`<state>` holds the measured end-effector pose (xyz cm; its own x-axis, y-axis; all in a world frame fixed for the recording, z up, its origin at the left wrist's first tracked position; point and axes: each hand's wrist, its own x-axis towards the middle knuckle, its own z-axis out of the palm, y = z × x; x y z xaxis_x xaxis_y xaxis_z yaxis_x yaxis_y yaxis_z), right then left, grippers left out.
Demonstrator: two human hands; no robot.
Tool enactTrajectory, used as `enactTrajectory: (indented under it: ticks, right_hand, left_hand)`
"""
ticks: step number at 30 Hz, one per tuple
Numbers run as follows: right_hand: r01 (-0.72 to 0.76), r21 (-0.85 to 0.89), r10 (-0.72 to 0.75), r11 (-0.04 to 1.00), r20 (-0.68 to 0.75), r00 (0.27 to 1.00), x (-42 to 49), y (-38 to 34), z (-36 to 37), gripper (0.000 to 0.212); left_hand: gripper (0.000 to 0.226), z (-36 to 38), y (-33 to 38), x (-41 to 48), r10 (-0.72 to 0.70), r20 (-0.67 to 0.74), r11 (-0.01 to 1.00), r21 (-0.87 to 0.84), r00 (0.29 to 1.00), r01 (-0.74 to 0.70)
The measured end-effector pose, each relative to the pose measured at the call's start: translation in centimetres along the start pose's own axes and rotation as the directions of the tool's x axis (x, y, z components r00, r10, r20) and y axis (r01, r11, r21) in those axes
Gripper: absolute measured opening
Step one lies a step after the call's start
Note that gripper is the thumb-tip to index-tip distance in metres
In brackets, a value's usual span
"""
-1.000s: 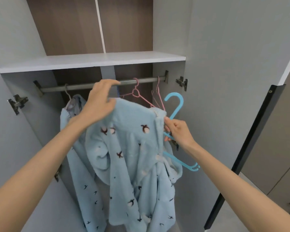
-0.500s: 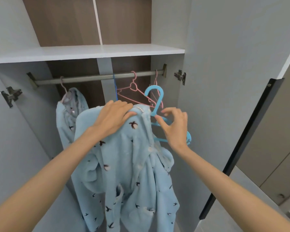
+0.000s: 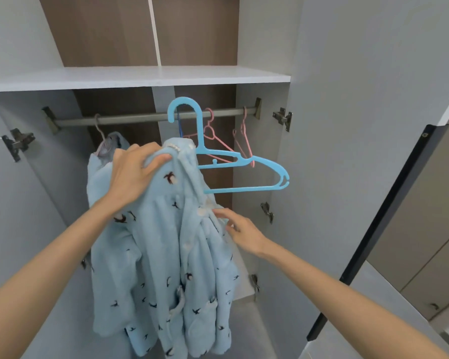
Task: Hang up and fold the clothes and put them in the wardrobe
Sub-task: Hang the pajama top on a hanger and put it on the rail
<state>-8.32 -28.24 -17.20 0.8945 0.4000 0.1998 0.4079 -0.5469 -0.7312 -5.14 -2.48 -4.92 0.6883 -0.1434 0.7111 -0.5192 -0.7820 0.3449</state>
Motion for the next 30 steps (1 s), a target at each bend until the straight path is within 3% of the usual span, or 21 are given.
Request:
enactTrajectory:
  ticks: [3,5,9,12,14,24,30]
  right_hand:
    - [-0.059,0.082,0.053,0.995,0.071,0.996,1.6,-0.8,1.4,0.052]
    - [-0.096,0.043,0.086,0.994,0.201,0.976,1.9,-0.7,2.0,0.04]
    - [-0.042,-0.302,0.177,0.953,0.437,0.882,1.3,0.1,2.4,0.048]
    - [-0.056,-0.571,0.279,0.819,0.311,0.909,1.3,0.9,1.0,0.045]
    - [-0.113,-0.663,0.304,0.74,0.18,0.935,1.5,1.4,-0.9,0.04]
    - [-0.248,-0.759,0.177,0.602,-0.176,0.968,1.6,0.5,-6.4,0.042]
    - [-0.248,-0.782,0.121,0.572,-0.219,0.968,1.6,-0.2,-8.2,0.047]
  left_hand:
    - [0.023,-1.0,-0.5,-0.1,-0.041,-0.042,0.999,-0.009,0.998,0.041]
    - [0.019,-1.5,-1.0,-0.2,-0.072,-0.051,0.997,-0.024,0.996,0.071]
    - [0.016,-2.5,-2.2,-0.6,-0.112,-0.07,0.994,-0.023,0.991,0.111]
    - [0.015,-2.9,-3.1,-1.1,-0.131,-0.047,0.991,0.002,0.99,0.131]
    - [0.016,-2.9,-3.9,-1.6,-0.127,0.001,0.991,0.039,0.992,0.127]
    - [0.022,-1.4,-5.2,-3.6,0.086,0.102,0.982,0.161,0.991,-0.102]
    - [0.025,-1.1,-4.9,-4.2,0.031,0.052,0.976,0.214,0.998,-0.041]
